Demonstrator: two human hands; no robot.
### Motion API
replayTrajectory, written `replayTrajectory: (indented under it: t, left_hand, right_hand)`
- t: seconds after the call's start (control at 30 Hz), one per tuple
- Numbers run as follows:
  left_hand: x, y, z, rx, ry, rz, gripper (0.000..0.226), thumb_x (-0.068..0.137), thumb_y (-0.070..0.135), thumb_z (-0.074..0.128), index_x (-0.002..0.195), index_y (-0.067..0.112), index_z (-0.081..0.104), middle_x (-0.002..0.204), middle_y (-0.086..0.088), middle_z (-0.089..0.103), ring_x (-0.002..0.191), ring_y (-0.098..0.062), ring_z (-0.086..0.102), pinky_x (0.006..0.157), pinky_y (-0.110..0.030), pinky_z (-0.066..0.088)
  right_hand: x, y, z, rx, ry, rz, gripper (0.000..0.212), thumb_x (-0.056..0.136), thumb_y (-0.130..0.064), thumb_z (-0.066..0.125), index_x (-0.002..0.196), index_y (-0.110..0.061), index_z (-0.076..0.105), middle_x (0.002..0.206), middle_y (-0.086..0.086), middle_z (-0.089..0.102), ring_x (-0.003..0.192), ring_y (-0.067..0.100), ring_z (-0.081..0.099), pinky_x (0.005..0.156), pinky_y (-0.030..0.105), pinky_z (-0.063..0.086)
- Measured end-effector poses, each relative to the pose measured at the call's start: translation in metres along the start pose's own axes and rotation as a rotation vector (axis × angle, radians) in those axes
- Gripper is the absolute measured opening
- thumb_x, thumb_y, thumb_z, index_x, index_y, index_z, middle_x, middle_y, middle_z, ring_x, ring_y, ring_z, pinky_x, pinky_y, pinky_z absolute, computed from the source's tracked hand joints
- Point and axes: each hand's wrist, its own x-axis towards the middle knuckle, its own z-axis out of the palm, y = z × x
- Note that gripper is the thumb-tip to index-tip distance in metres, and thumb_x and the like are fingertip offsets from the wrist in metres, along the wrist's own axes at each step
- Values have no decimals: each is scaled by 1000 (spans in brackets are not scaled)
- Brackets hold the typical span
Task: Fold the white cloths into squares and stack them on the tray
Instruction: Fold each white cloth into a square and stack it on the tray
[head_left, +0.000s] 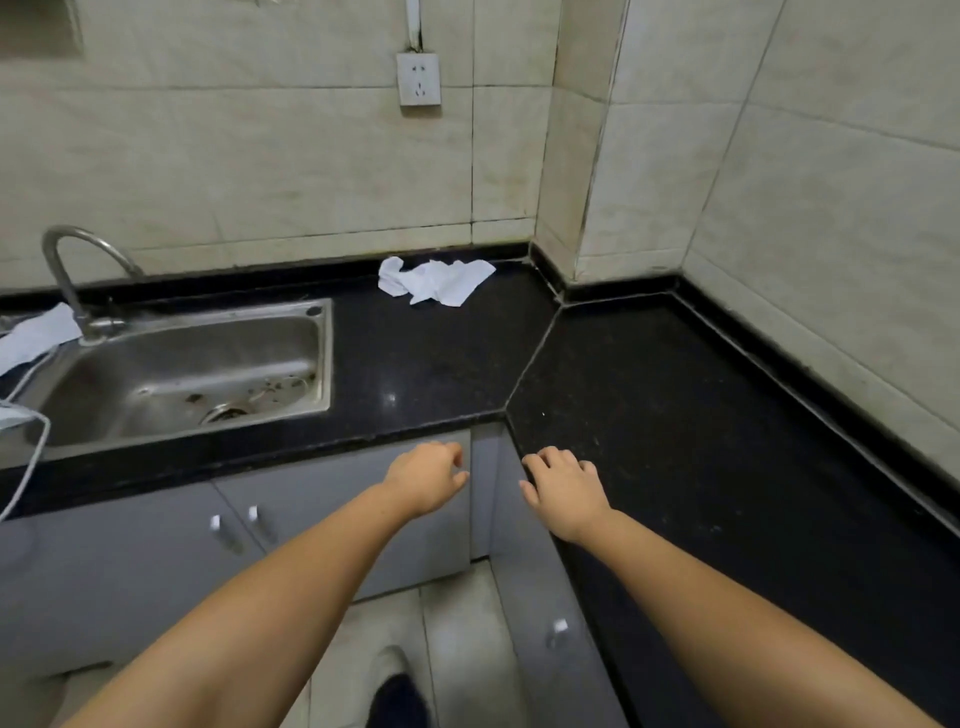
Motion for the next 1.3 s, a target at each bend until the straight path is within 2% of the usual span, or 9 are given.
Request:
replayTrajectory:
  t: [0.2,0.47,0.63,0.73,0.87,1.0,1.1,1.3]
  left_hand:
    - [125,-61,-41,0,15,39,24,95,35,49,109,16,55,114,-6,58,103,-26,56,87,-38,48]
    - [282,-128,-104,40,-44,106,23,94,32,50,108,15,55,110,-6,57,102,-26,56,86,-40,48]
    - [358,-147,-107,26,-94,109,24,95,30,49,112,14,56,113,-6,58,101,-25,57,83,-40,50]
    - [399,-162,-104,1,-78,37,25,95,29,47,114,13,53,115,-8,58,102,-26,56,82,-39,48]
    - [444,-181,-96,-45,-9,-65,39,94,26,48,130,13,42,127,-10,49,114,-28,49,86,-41,48]
    - [484,-190,-89,23,52,-110,47,94,27,49,137,14,35,134,-10,38,123,-28,40,91,-41,45]
    - [500,-193,-81,77,2,-125,44,94,29,49,134,15,37,134,-10,37,124,-27,38,93,-40,42]
    - [517,-201,-80,216,81,-51,25,92,11,45,117,11,49,120,-7,49,113,-24,47,85,-32,41]
  right_hand:
    - [137,-8,-12,40,10,68,42,100,-41,33,136,-20,41,136,5,44,127,25,40,101,42,34]
    - [292,-19,-43,112,28,165,42,100,-40,36,136,-20,42,137,4,44,127,26,41,103,43,34]
    - [378,-8,-42,126,-26,155,40,98,-34,42,135,-19,44,136,5,44,126,26,41,102,42,35]
    - [431,0,-37,123,-72,108,34,96,-25,45,129,-17,49,134,7,45,124,27,41,101,41,35]
    - [496,6,-26,147,-88,64,31,95,-21,45,126,-17,51,132,6,46,122,26,43,99,40,36]
    - [543,9,-16,184,-33,25,35,95,-22,46,130,-18,49,132,5,47,122,25,43,99,38,35]
    - [562,13,-10,167,-28,1,34,94,-21,46,128,-18,50,130,5,46,120,25,42,97,37,35]
    - [579,13,-12,58,-41,-26,31,91,-10,47,122,-13,50,124,9,47,115,28,44,94,38,36]
